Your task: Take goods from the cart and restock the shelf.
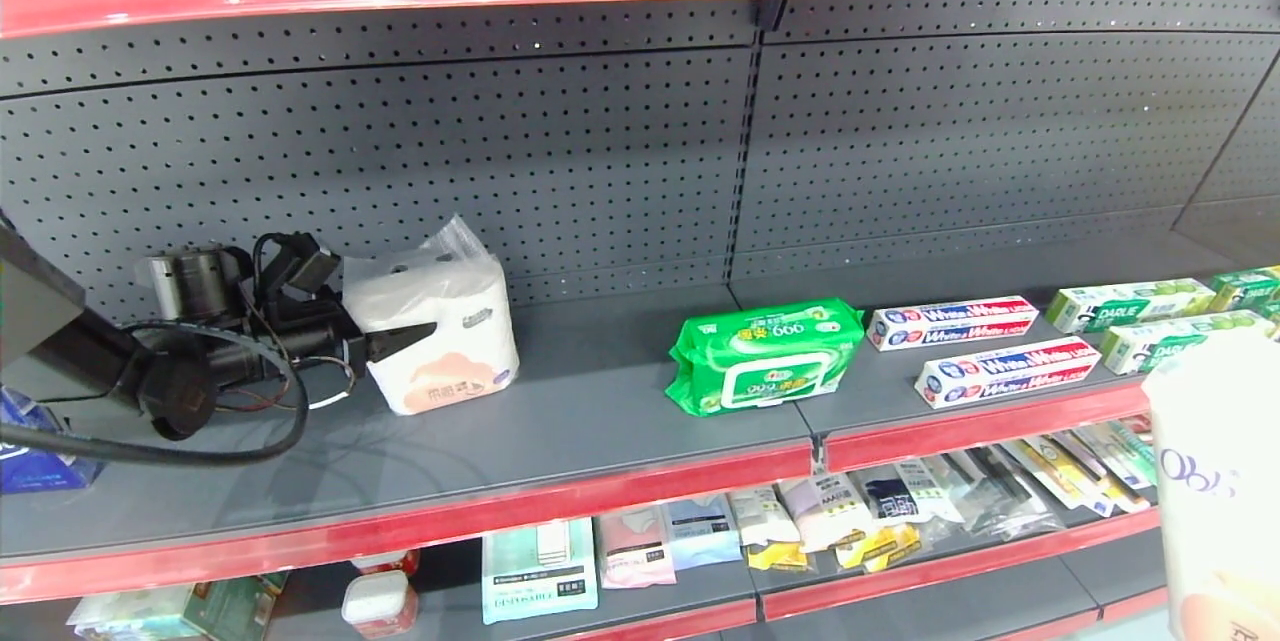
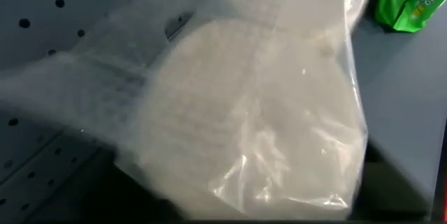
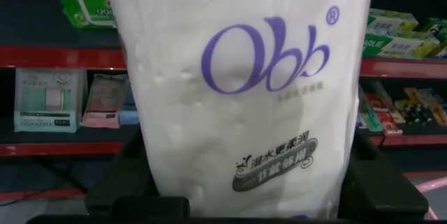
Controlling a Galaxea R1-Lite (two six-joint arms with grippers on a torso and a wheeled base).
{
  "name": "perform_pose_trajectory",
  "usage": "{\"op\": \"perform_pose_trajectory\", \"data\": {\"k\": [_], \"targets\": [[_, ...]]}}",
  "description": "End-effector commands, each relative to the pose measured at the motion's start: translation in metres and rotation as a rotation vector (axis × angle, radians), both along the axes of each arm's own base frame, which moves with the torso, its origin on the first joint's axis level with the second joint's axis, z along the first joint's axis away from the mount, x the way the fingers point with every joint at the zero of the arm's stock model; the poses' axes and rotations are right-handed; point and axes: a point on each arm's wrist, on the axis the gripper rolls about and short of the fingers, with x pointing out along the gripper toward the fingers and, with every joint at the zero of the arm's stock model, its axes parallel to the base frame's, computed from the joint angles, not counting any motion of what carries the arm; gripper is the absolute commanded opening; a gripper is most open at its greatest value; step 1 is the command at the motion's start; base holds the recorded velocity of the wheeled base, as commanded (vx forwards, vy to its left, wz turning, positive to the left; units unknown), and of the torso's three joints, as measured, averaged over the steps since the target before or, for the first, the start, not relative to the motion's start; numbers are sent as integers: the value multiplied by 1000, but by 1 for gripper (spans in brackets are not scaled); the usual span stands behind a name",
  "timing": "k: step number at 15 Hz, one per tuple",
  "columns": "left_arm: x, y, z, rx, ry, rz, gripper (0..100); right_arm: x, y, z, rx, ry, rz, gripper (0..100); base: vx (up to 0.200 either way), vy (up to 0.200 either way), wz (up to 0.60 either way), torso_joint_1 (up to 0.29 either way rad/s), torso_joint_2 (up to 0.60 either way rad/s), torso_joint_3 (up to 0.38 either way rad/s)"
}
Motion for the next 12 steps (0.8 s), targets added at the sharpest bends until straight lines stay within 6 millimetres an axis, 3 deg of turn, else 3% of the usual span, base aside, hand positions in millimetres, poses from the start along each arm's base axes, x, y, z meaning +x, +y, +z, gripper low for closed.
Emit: {"op": "perform_pose_trajectory", "data": {"k": [1,9,12], "targets": [[-1,0,-2,2,10,12,0,0,0,0,0,-3,0,0,0,0,0,0,0,0],[-30,8,11,-20,-17,-44,0,-1,0,1,-1,-11,-6,0,0,0,0,0,0,0],[-47,28,8,-28,-62,-40,0,-1,0,1,-1,-9,-6,0,0,0,0,0,0,0]]}}
